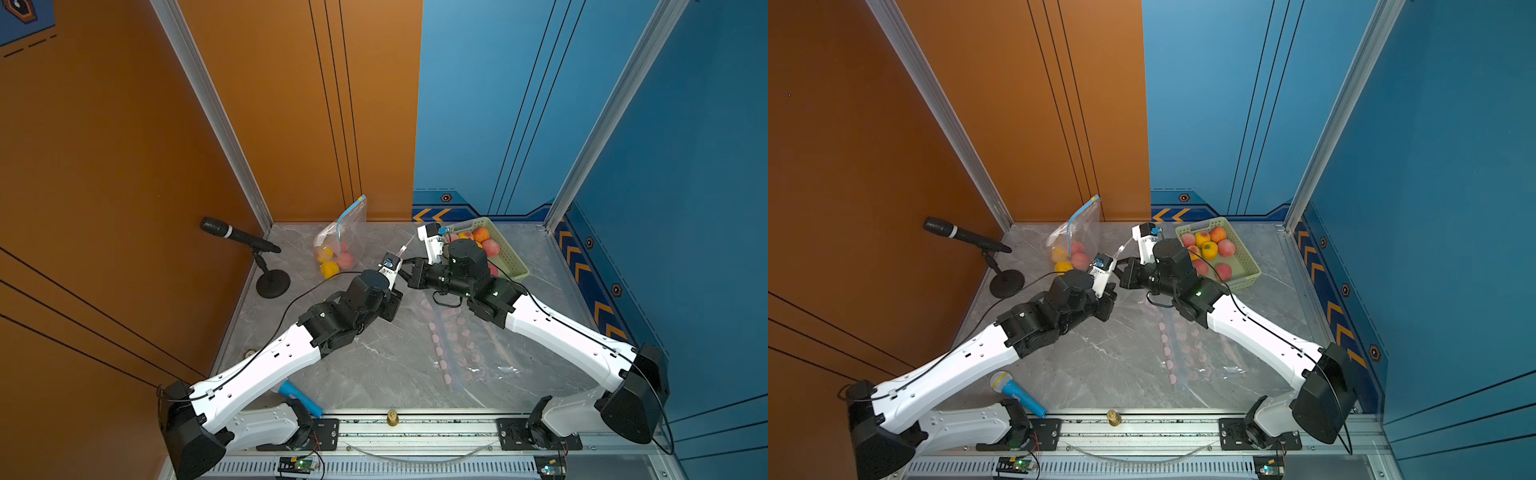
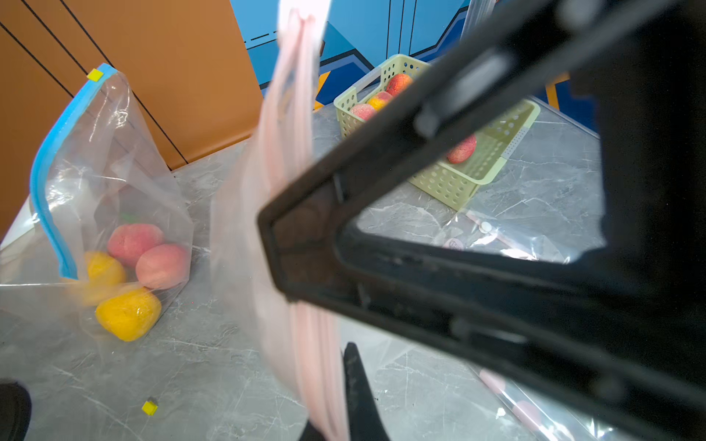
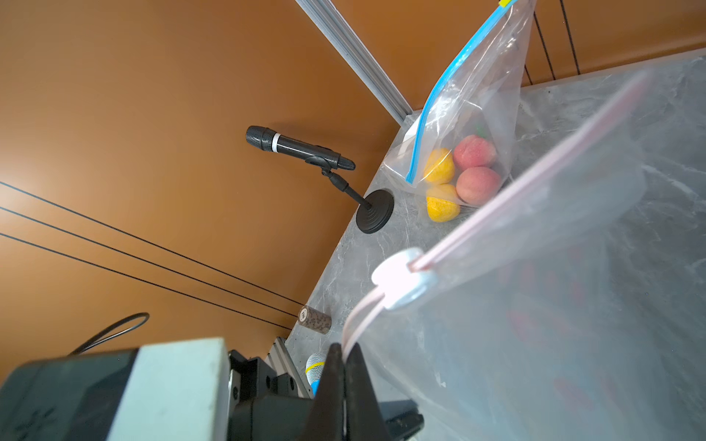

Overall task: Place the peach in a zip-top bag and seal the zipper
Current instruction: Open the zipper of the food storage bag at the center of the board.

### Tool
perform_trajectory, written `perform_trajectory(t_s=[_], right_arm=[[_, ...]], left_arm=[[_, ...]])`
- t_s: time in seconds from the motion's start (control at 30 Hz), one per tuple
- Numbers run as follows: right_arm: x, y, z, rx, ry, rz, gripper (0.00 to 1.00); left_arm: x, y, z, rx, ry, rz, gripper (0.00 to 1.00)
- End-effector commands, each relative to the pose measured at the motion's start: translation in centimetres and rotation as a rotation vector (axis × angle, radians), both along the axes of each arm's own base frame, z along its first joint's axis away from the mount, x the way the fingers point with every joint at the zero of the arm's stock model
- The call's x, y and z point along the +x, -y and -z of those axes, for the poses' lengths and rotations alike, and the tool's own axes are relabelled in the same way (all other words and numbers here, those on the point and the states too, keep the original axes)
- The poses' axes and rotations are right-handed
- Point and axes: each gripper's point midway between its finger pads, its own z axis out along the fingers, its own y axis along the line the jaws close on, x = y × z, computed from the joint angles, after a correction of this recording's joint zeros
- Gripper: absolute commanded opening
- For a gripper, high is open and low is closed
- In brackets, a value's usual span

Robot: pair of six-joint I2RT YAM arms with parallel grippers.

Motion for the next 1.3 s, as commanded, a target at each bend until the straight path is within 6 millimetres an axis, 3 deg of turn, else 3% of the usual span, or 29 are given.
perform_trajectory(t_s=[0.0, 0.07, 0.1, 0.2, 0.33, 0.53, 0.7, 1.03, 1.27], right_arm=[[0.4, 1.4, -2.4, 0.002, 0.049, 0.025, 0.0], [0.3, 2.3, -2.6, -0.008, 0.048, 0.028, 0.0], [0.3, 2.6, -2.7, -0.009, 0.044, 0.024, 0.0], [-0.5, 2.9, -3.0, -0.002, 0.029, -0.009, 0.0], [-1.2, 3.3, -3.3, -0.01, 0.025, -0.011, 0.0], [-0.9, 4.0, -3.4, -0.027, 0.034, 0.026, 0.0], [-0.8, 3.9, -3.0, -0.053, 0.044, 0.043, 0.0], [-1.0, 3.9, -3.3, -0.069, 0.065, 0.051, 0.0], [-1.3, 3.7, -3.4, -0.071, 0.068, 0.041, 0.0]], left_arm=[[-1.2, -0.3, -1.6, -0.071, 0.025, 0.072, 0.28], [-1.9, -1.1, -2.1, -0.142, 0.029, 0.108, 0.45], [-2.0, -1.6, -2.6, -0.183, 0.039, 0.113, 0.48], [-2.2, -3.6, -4.3, -0.293, 0.089, 0.094, 0.5], [-1.8, -5.1, -4.8, -0.288, 0.127, 0.059, 0.49], [-1.0, -2.5, -7.0, -0.335, 0.193, 0.122, 0.67], [-0.7, -0.3, -7.6, -0.354, 0.196, 0.174, 0.76], [-0.4, 0.3, -7.4, -0.365, 0.188, 0.172, 0.77], [-0.1, 0.3, -7.1, -0.37, 0.175, 0.161, 0.7]])
